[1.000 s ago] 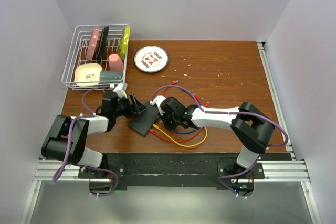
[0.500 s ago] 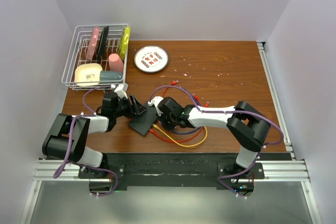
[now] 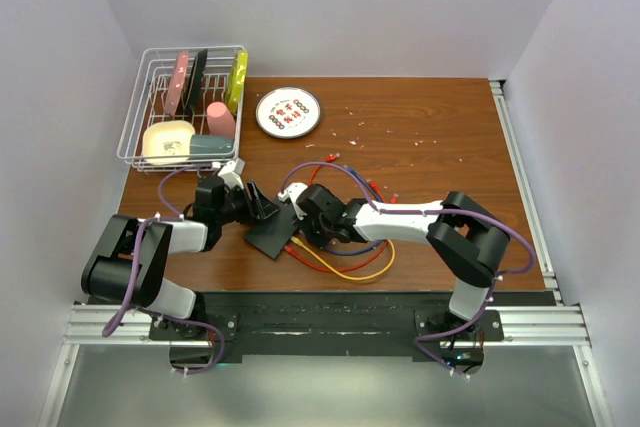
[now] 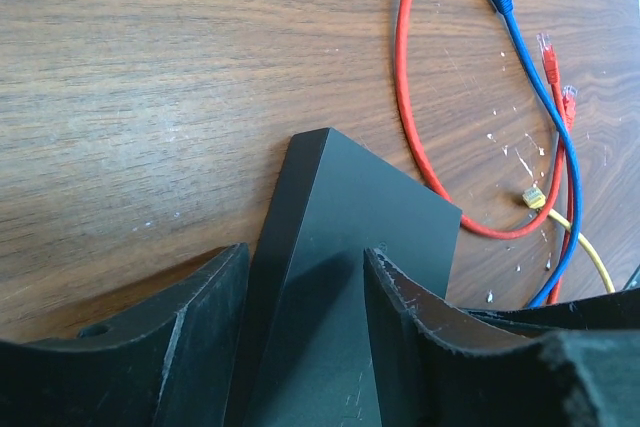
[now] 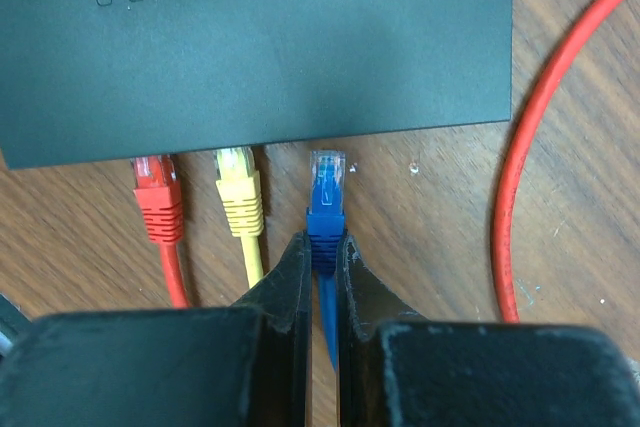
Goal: Insert the plug into the switch port
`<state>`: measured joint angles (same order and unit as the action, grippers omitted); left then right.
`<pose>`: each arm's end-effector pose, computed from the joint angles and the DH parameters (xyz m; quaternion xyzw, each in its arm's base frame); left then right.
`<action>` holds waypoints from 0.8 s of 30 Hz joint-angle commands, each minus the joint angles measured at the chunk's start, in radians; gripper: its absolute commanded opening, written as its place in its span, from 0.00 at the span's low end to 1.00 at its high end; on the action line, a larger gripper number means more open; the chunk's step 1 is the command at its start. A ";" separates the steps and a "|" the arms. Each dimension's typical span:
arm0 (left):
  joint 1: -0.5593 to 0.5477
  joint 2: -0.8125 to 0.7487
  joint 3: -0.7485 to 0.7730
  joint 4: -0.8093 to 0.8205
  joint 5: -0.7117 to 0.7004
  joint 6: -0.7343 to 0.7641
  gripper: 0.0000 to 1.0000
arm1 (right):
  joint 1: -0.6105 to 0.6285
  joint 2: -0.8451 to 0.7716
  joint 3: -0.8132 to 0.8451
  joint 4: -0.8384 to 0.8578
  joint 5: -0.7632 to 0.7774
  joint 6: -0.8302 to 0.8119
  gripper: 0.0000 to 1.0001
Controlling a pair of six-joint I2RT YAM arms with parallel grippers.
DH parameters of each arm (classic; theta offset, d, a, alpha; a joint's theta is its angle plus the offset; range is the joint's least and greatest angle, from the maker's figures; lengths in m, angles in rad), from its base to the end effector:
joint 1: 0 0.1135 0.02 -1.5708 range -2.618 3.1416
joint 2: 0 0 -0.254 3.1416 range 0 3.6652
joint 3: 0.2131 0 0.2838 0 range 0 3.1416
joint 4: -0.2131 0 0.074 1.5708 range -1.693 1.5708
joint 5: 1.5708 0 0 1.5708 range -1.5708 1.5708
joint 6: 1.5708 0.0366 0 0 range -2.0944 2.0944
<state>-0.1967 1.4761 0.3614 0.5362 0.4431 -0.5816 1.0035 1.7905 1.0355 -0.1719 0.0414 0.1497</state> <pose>0.2536 -0.0665 0.0852 -0.0614 0.8621 -0.3550 0.3564 0.2081 0.3238 0.1266 -0.3867 0.8660 0.1560 0.2759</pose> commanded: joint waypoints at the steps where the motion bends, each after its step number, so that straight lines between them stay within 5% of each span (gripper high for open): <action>1: 0.006 0.019 -0.013 0.016 0.020 0.017 0.54 | 0.007 0.012 0.038 -0.001 0.028 0.013 0.00; 24: 0.006 0.038 -0.013 0.030 0.036 0.016 0.50 | 0.018 0.037 0.074 0.003 0.026 0.013 0.00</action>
<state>-0.1963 1.4952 0.3614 0.5591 0.4541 -0.5816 1.0100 1.8149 1.0683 -0.1795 0.0620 0.1547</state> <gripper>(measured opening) 0.504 0.056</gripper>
